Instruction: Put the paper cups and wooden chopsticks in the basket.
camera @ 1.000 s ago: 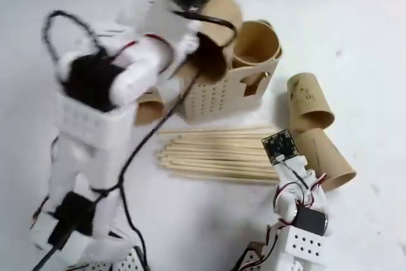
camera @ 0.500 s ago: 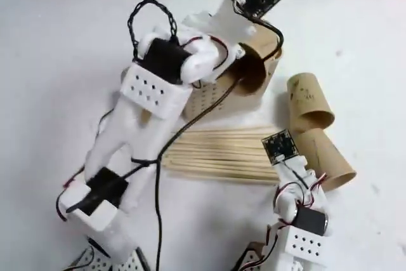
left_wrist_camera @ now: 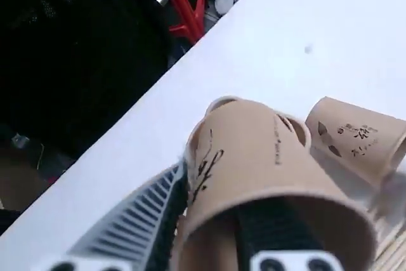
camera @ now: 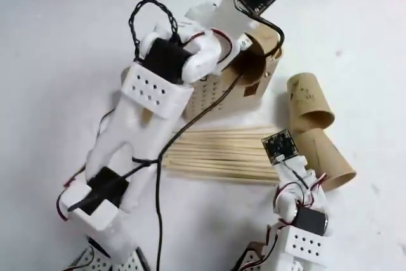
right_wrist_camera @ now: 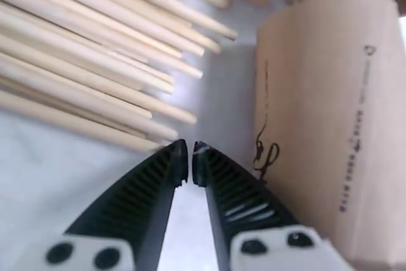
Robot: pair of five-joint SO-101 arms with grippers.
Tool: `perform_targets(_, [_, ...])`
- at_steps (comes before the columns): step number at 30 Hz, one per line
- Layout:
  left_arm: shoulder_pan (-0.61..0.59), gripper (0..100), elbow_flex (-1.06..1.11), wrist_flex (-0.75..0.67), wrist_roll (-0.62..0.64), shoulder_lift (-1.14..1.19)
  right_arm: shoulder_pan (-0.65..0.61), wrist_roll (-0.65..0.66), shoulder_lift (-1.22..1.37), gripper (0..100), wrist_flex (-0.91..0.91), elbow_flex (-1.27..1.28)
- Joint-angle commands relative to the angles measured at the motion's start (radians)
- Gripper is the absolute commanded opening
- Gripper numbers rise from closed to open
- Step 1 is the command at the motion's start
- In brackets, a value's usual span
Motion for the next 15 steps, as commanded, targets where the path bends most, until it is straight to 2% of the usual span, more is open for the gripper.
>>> perform_targets(1, [0.015,12,-0.037,-0.083,0.017,-0.008,0.016,0.006,-0.005,2.8,-0.021,0.003])
perform_targets(7, [0.016,12,-0.034,-0.167,0.017,-0.008,0.016,0.006,-0.005,2.8,-0.021,0.003])
perform_targets(15, [-0.004,12,-0.029,-0.167,0.017,-0.007,0.016,0.006,-0.005,2.8,-0.021,0.003])
